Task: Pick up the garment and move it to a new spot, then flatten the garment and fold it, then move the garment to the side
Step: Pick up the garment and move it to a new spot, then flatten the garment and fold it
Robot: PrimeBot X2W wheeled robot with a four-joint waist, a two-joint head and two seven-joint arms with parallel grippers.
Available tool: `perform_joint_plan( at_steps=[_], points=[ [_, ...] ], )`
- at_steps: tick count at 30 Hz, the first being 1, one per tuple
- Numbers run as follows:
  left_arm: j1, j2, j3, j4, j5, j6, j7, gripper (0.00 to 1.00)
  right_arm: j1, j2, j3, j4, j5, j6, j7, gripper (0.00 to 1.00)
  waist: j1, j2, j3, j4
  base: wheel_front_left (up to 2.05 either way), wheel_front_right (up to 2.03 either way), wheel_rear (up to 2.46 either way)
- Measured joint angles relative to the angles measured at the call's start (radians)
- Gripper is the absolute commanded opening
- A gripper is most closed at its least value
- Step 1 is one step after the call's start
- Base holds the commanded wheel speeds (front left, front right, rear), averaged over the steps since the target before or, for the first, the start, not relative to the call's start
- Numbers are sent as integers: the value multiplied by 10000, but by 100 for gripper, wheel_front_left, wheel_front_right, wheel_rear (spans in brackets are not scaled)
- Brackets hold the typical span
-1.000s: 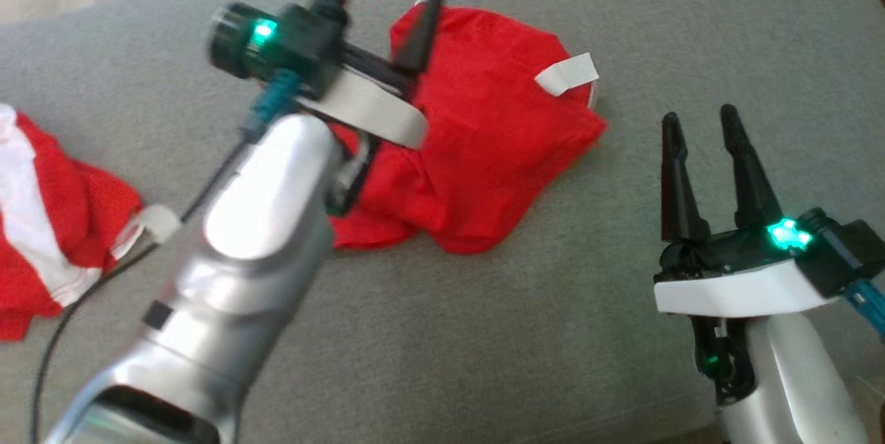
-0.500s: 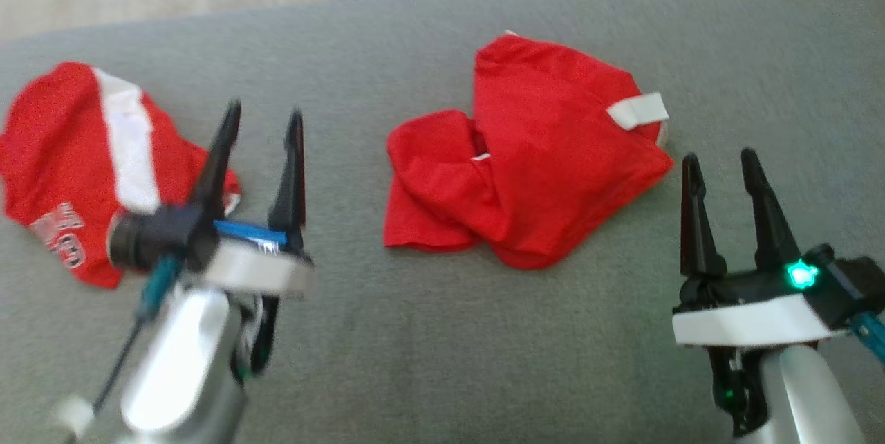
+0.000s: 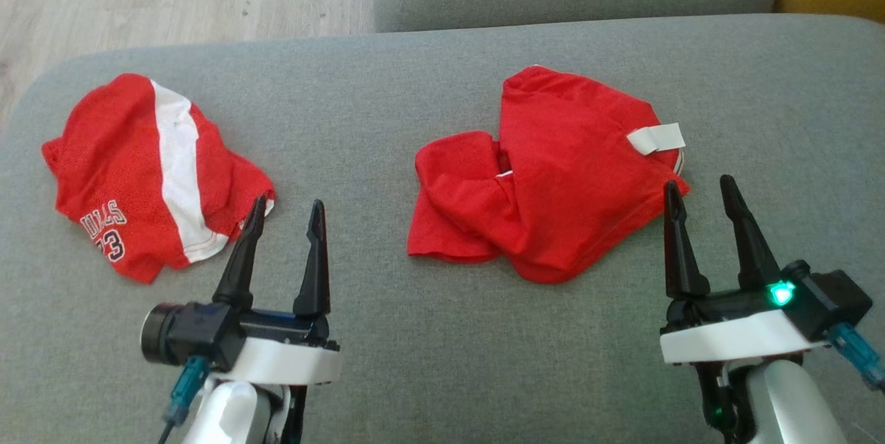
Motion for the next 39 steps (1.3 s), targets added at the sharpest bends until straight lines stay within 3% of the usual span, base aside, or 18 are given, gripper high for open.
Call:
perform_joint_plan(
  at_steps=[11,18,32,39],
  points=[
    [-96,-380,318,17,514,-512,0,100,-160,0,-90,274,-196,0,0,100,2,0,431,69,0,0,0],
    [-468,-558,311,201,669,-734,0,100,-1783,0,-665,1430,-936,0,134,100,2,0,792,482,0,0,0],
    [-1010,-648,-211,433,274,-721,0,100,-5357,-132,-3480,4755,-2811,0,3860,100,3,0,1714,1725,0,0,0],
    [-1119,-665,-531,433,46,-514,0,100,-5993,-244,-4098,6180,-2982,0,4949,100,3,0,1974,2053,0,0,0]
  ],
)
